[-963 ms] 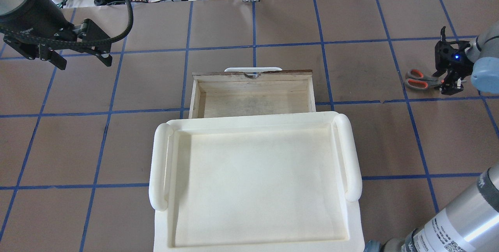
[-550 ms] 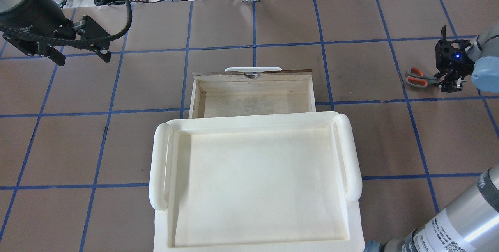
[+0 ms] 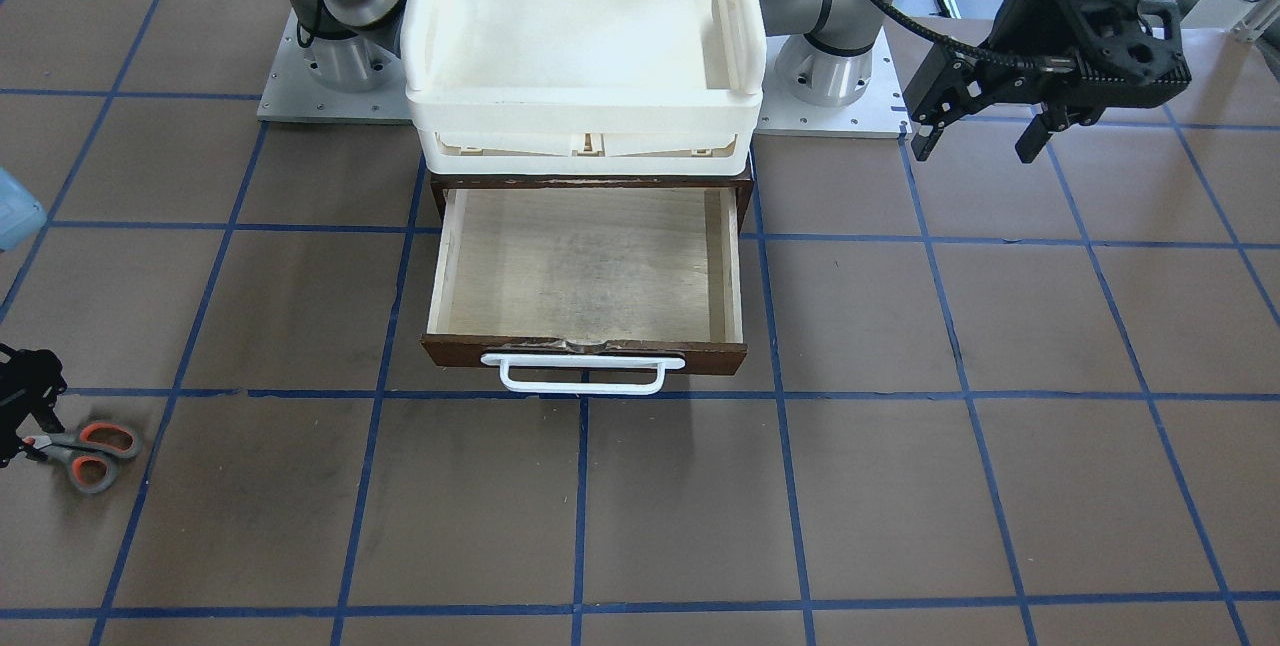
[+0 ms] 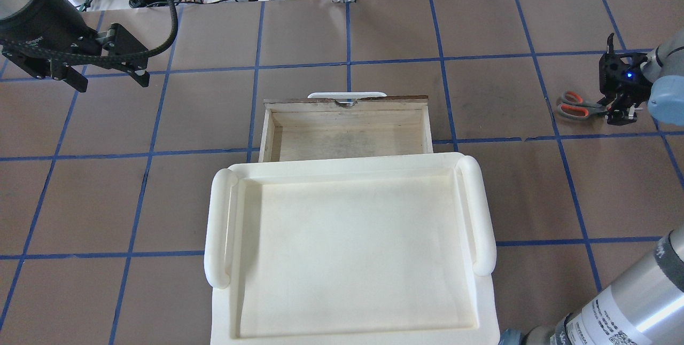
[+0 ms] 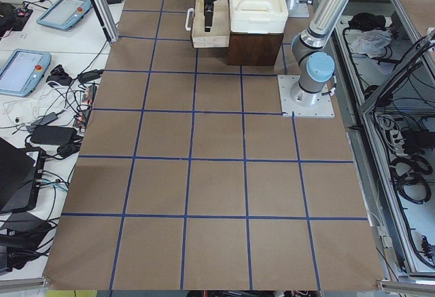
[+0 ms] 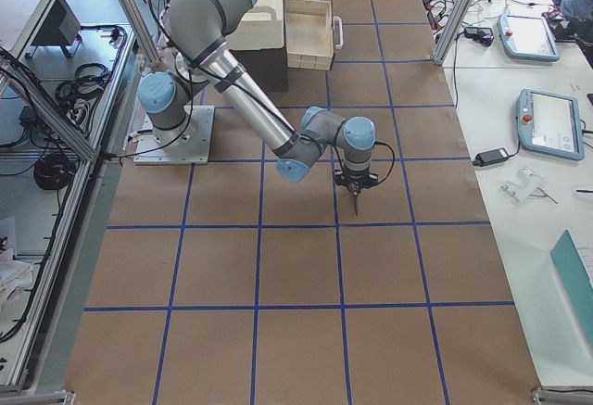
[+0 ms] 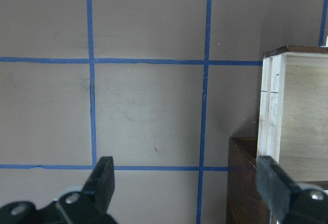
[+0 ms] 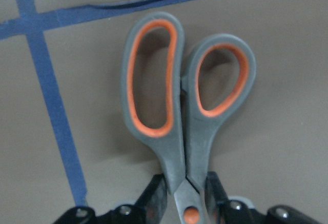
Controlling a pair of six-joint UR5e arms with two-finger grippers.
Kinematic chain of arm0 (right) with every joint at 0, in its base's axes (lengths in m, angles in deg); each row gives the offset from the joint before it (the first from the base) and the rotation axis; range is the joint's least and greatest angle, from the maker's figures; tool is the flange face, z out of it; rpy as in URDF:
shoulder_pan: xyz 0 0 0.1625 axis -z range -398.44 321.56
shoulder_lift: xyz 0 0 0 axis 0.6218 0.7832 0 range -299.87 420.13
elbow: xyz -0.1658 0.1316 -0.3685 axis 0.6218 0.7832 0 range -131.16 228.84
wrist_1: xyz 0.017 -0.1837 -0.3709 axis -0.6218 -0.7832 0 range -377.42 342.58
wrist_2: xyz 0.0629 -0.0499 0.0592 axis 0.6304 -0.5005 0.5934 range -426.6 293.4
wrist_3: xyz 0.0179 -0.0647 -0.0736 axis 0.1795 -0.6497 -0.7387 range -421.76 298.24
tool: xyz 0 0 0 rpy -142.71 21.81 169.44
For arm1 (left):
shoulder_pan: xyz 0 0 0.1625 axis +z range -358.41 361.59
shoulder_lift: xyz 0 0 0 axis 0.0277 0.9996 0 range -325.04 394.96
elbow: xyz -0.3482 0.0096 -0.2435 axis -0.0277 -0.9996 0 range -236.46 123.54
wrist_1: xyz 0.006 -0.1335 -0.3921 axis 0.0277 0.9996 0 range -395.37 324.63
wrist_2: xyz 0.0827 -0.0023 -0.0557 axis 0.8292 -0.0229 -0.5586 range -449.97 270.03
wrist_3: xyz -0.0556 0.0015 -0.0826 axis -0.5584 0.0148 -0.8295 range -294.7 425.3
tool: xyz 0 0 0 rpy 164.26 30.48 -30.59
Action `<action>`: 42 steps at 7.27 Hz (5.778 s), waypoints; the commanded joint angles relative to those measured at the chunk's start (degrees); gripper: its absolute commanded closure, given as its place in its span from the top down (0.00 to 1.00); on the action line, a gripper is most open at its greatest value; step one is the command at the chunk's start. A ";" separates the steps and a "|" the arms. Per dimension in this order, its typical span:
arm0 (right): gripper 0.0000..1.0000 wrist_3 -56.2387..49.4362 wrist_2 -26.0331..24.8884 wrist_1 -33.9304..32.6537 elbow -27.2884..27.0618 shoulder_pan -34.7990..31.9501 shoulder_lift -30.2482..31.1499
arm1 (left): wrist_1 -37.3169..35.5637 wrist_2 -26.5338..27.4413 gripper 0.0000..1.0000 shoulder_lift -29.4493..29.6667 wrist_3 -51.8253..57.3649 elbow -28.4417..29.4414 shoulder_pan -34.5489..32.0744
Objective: Put scissors in drawer and close it
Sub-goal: 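Lift the scissors with the right gripper and carry them over the open drawer, then lower the scissors into the drawer and open the right gripper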
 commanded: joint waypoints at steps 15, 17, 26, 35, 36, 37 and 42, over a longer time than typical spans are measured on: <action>0.00 44.53 1.95 30.99 8.51 -50.84 21.90 | 0.26 0.09 1.00 -0.46 0.00 -0.11 1.36; 0.00 47.77 1.33 28.15 8.25 -55.25 18.99 | 0.43 0.26 1.00 -0.55 0.00 -0.11 1.28; 0.66 49.55 -3.15 27.19 6.58 -60.19 15.12 | -1.15 -0.18 1.00 0.15 2.01 -1.78 2.76; 1.00 62.15 -4.30 27.45 7.02 -48.00 26.60 | -0.88 -0.09 1.00 6.99 1.05 2.15 0.23; 1.00 71.17 -4.21 27.71 7.02 -45.45 28.89 | -1.14 -0.18 1.00 10.14 1.14 5.83 -1.26; 1.00 78.74 -4.38 27.98 7.02 -43.25 30.31 | -1.41 -0.26 1.00 13.30 1.32 9.00 -2.93; 1.00 106.81 -8.15 46.74 12.10 -39.80 34.10 | -11.94 -0.97 1.00 27.99 1.93 14.65 -13.82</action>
